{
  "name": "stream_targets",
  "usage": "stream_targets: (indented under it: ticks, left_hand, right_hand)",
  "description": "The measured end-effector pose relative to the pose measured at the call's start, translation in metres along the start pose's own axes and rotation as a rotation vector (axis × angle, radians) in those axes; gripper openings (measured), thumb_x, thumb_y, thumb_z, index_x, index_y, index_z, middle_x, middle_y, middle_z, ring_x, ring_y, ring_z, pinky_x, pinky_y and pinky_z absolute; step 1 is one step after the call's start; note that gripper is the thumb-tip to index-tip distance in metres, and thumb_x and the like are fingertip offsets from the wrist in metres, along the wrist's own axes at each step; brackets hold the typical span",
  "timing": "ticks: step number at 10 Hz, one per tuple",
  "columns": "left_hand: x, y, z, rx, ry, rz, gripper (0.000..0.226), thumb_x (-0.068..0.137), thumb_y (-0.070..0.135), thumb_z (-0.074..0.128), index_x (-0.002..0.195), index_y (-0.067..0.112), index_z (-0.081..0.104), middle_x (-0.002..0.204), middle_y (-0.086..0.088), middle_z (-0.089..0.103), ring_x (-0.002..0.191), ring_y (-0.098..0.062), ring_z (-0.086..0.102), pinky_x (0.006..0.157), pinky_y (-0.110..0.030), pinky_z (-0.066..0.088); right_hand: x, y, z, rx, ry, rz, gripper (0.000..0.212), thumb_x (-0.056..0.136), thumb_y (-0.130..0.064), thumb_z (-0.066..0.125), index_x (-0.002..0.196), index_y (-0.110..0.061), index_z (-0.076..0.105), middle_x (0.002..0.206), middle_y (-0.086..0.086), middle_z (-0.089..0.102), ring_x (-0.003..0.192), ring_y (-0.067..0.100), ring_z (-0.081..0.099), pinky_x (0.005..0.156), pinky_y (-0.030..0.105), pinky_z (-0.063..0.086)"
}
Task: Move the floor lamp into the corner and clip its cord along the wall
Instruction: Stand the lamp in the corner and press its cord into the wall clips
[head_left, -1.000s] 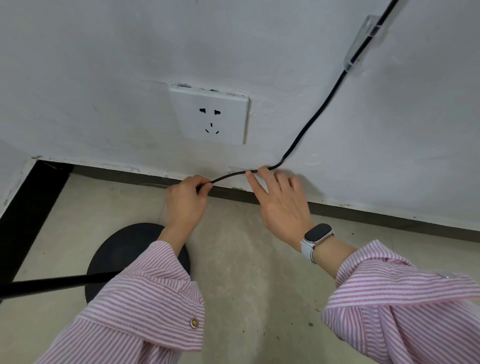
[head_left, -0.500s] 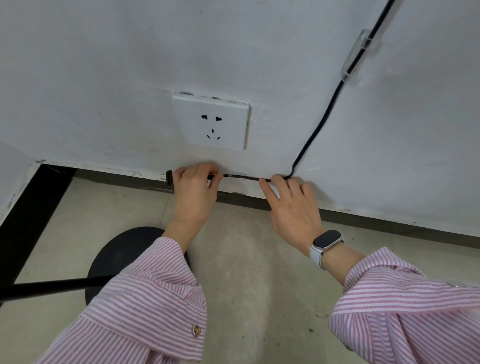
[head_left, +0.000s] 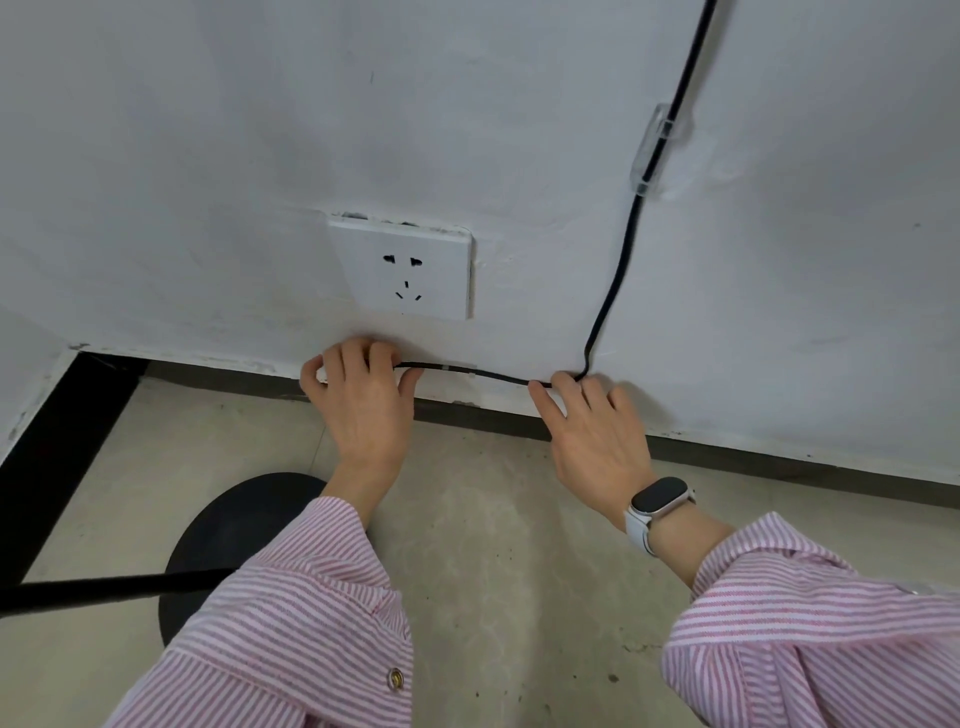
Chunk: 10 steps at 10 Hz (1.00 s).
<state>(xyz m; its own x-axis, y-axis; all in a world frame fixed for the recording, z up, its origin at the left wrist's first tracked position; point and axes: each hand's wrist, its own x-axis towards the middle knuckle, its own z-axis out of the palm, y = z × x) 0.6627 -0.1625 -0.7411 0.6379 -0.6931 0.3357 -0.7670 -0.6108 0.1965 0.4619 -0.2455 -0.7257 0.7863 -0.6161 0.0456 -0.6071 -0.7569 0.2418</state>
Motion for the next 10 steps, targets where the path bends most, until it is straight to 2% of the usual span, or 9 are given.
stream_targets:
  ticks: [1, 3, 4, 5, 6, 7, 8, 9, 10]
  left_hand:
    - [-0.001, 0.003, -0.004, 0.005, -0.057, -0.035, 0.027, 0.079, 0.030, 0.069, 0.083, 0.005, 0.061, 0.085, -0.018, 0.061, 0.084, -0.036, 0.053, 0.084, -0.050, 0.036]
    - [-0.004, 0.005, -0.008, -0.052, -0.165, -0.070, 0.015, 0.089, 0.017, 0.055, 0.096, 0.005, 0.061, 0.085, -0.016, 0.067, 0.086, -0.033, 0.056, 0.088, -0.044, 0.031]
    - [-0.016, 0.003, -0.013, -0.222, -0.187, -0.076, 0.015, 0.089, 0.010, 0.051, 0.102, 0.007, 0.058, 0.085, -0.013, 0.069, 0.079, -0.030, 0.061, 0.088, -0.041, 0.035]
    - [-0.022, 0.004, -0.015, -0.517, -0.378, -0.170, 0.029, 0.089, 0.009, 0.052, 0.118, 0.006, 0.053, 0.115, -0.013, 0.063, 0.103, -0.027, 0.058, 0.092, -0.034, 0.041]
    - [-0.016, 0.011, -0.017, -0.704, -0.610, -0.309, 0.045, 0.091, 0.013, 0.051, 0.134, 0.006, 0.039, 0.137, -0.012, 0.048, 0.121, -0.025, 0.047, 0.100, -0.032, 0.036]
    - [-0.015, 0.018, -0.021, -0.687, -0.620, -0.298, 0.051, 0.092, 0.017, 0.051, 0.138, 0.004, 0.033, 0.142, -0.012, 0.041, 0.127, -0.026, 0.041, 0.106, -0.036, 0.033]
    - [-0.018, 0.018, -0.026, -0.528, -0.611, -0.174, 0.047, 0.092, 0.017, 0.050, 0.135, 0.006, 0.038, 0.140, -0.015, 0.044, 0.127, -0.029, 0.040, 0.106, -0.041, 0.034]
    - [-0.018, 0.019, -0.042, -0.326, -0.486, -0.030, 0.037, 0.091, 0.024, 0.049, 0.127, 0.011, 0.049, 0.131, -0.012, 0.053, 0.118, -0.029, 0.047, 0.098, -0.050, 0.040]
    - [-0.013, 0.025, -0.062, -0.286, -0.256, 0.069, 0.030, 0.090, 0.019, 0.050, 0.118, 0.011, 0.057, 0.118, -0.011, 0.061, 0.107, -0.029, 0.054, 0.093, -0.045, 0.041]
  right_hand:
    - [-0.002, 0.001, -0.001, -0.037, -0.007, 0.011, 0.052, 0.061, -0.019, 0.068, 0.113, -0.013, 0.062, 0.101, 0.005, 0.067, 0.080, 0.024, 0.062, 0.062, 0.031, 0.049]
    - [-0.006, 0.001, -0.006, -0.056, -0.038, 0.029, 0.051, 0.062, -0.023, 0.068, 0.112, -0.016, 0.063, 0.102, 0.002, 0.068, 0.081, 0.021, 0.062, 0.061, 0.030, 0.050]
    - [-0.007, 0.000, -0.009, -0.063, -0.060, 0.034, 0.051, 0.062, -0.027, 0.068, 0.112, -0.018, 0.063, 0.103, 0.000, 0.068, 0.081, 0.019, 0.062, 0.061, 0.027, 0.048]
    - [-0.008, -0.001, -0.013, -0.068, -0.049, 0.038, 0.050, 0.061, -0.028, 0.068, 0.110, -0.020, 0.064, 0.100, -0.001, 0.069, 0.081, 0.017, 0.063, 0.061, 0.026, 0.047]
    - [-0.008, 0.000, -0.016, -0.050, -0.037, 0.027, 0.048, 0.063, -0.025, 0.068, 0.110, -0.016, 0.064, 0.102, 0.003, 0.068, 0.085, 0.020, 0.063, 0.063, 0.027, 0.048]
    - [-0.008, 0.000, -0.020, -0.021, -0.050, 0.002, 0.044, 0.069, -0.019, 0.063, 0.112, -0.011, 0.060, 0.107, 0.009, 0.065, 0.099, 0.026, 0.061, 0.071, 0.032, 0.049]
    - [-0.010, -0.001, -0.025, 0.079, -0.080, -0.060, 0.047, 0.074, -0.009, 0.055, 0.120, -0.006, 0.052, 0.116, 0.018, 0.060, 0.113, 0.035, 0.053, 0.089, 0.042, 0.046]
    - [-0.008, -0.001, -0.036, 0.222, -0.035, -0.085, 0.047, 0.069, -0.005, 0.058, 0.117, -0.005, 0.055, 0.116, 0.018, 0.060, 0.112, 0.036, 0.054, 0.091, 0.045, 0.046]
    - [-0.001, 0.000, -0.050, 0.338, 0.113, -0.091, 0.043, 0.065, -0.006, 0.064, 0.108, -0.006, 0.061, 0.111, 0.015, 0.063, 0.106, 0.033, 0.058, 0.084, 0.041, 0.051]
